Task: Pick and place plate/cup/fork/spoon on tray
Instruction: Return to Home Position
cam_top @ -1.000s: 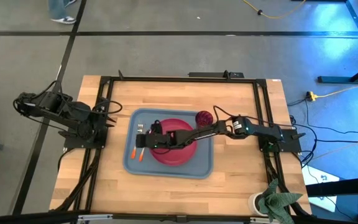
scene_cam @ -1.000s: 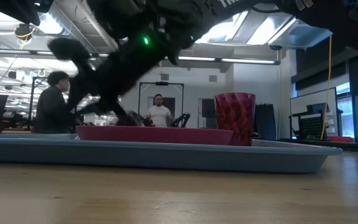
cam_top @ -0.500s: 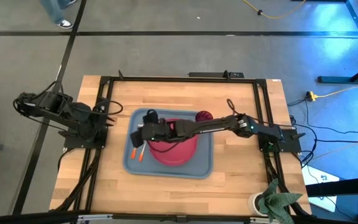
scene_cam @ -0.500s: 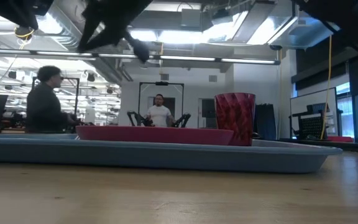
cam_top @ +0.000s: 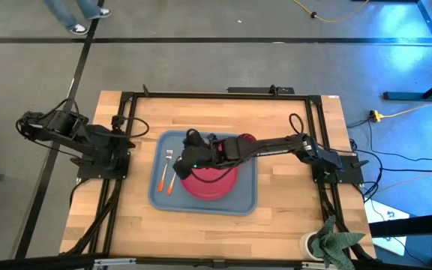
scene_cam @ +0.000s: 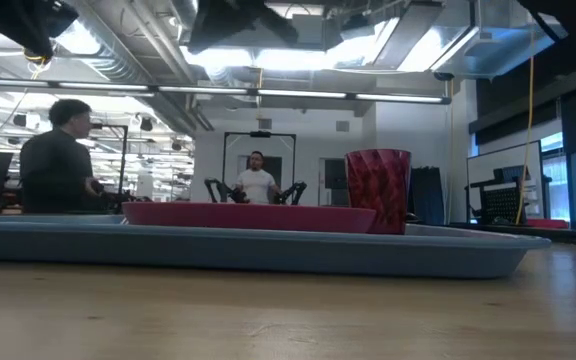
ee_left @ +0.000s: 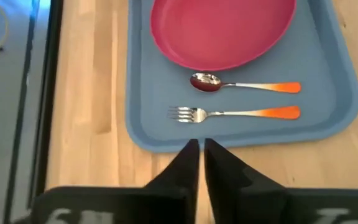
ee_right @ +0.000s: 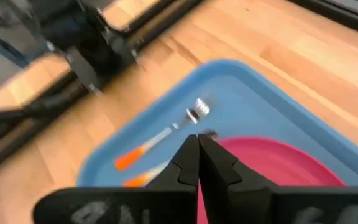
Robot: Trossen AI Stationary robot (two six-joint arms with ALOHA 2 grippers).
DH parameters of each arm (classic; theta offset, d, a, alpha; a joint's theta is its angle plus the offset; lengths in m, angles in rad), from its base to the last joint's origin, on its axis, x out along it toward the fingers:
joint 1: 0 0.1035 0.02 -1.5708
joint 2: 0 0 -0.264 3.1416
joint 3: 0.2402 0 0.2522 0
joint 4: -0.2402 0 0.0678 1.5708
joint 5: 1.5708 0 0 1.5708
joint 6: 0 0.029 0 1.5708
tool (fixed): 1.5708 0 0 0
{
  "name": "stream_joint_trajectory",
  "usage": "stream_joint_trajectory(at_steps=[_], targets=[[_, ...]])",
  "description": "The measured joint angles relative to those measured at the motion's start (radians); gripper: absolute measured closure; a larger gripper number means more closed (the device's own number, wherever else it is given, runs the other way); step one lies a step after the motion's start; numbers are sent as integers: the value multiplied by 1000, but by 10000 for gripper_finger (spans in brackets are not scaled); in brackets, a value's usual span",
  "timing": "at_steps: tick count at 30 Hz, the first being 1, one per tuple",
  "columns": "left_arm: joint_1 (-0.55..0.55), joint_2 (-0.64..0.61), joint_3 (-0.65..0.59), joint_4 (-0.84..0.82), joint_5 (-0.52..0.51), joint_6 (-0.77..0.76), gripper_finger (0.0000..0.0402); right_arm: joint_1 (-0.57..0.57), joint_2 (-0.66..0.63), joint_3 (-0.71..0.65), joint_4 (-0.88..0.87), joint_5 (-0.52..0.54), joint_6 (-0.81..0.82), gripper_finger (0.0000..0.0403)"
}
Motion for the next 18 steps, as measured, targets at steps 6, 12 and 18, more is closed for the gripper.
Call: stream_joint_trajectory(at_steps=[6,12,18], targets=[[0,0,-1,-58,6,-146,399,50,-20,0,-121,-41,-43,398],[0,-15,-99,-63,67,-258,401,94,-27,0,-318,-70,78,398],[0,-13,-259,23,162,-251,401,126,-27,-7,-486,-125,181,398]])
